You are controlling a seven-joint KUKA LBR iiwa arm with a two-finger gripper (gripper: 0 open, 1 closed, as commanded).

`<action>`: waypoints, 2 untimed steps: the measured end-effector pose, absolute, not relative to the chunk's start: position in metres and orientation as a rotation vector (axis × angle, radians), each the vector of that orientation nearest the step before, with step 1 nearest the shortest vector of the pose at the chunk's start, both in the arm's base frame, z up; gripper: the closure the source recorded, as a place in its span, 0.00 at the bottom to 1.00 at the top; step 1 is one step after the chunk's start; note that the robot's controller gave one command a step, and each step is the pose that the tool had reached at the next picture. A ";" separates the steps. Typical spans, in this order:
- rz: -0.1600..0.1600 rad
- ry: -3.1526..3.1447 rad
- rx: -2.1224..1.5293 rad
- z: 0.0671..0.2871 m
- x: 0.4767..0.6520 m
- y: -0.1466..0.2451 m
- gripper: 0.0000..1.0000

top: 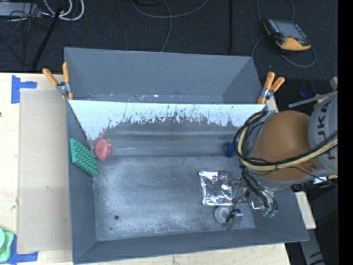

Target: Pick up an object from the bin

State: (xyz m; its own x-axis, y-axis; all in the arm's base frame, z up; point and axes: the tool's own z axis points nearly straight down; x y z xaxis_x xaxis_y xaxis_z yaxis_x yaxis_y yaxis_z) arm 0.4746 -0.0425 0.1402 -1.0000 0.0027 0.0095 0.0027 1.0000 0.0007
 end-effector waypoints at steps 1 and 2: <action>-0.001 -3.134 -0.200 0.066 0.523 -0.033 0.00; 0.003 -3.118 -0.347 0.069 0.504 -0.087 0.00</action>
Offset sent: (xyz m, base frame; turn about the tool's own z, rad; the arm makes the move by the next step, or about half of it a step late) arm 0.0486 0.0084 -0.0702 0.1255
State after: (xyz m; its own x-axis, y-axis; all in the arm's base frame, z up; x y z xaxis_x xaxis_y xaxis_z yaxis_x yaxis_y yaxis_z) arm 0.5042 -0.0866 0.0690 -0.9755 0.2200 0.0036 0.2200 0.9755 -0.0021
